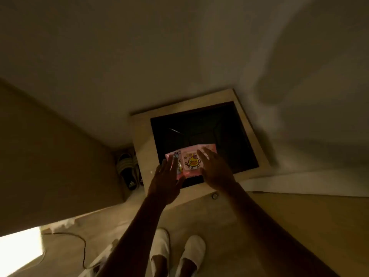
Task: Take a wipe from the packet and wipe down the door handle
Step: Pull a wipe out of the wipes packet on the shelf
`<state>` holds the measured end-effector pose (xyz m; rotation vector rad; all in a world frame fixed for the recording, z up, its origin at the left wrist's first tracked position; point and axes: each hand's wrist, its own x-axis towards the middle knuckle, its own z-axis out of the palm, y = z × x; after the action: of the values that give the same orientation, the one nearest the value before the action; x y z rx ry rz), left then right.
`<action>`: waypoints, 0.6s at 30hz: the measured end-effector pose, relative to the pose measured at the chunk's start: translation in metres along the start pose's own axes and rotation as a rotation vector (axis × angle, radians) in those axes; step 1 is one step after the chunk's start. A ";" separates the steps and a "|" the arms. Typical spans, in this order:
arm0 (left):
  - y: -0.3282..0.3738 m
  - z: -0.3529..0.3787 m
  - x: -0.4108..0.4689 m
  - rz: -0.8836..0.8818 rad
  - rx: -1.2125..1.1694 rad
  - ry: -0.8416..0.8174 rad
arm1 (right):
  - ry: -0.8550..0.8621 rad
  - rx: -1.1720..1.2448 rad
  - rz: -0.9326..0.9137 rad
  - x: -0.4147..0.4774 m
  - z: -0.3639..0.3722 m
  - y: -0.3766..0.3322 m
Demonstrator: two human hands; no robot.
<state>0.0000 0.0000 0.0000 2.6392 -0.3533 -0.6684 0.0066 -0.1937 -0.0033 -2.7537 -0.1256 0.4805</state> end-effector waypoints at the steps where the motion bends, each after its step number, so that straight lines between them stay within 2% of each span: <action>1: -0.005 0.007 0.008 0.018 0.019 0.033 | -0.003 -0.027 -0.032 0.008 0.009 0.005; 8: -0.033 0.036 0.053 0.106 0.094 0.061 | -0.071 -0.132 -0.081 0.039 0.051 0.032; 12: -0.033 0.049 0.060 0.122 0.058 0.082 | -0.002 -0.239 -0.207 0.043 0.058 0.045; 18: -0.030 0.053 0.065 0.140 0.192 0.126 | 0.110 -0.522 -0.396 0.041 0.058 0.059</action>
<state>0.0332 -0.0111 -0.0815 2.7874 -0.5845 -0.4412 0.0269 -0.2246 -0.0880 -3.1222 -0.8589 0.2049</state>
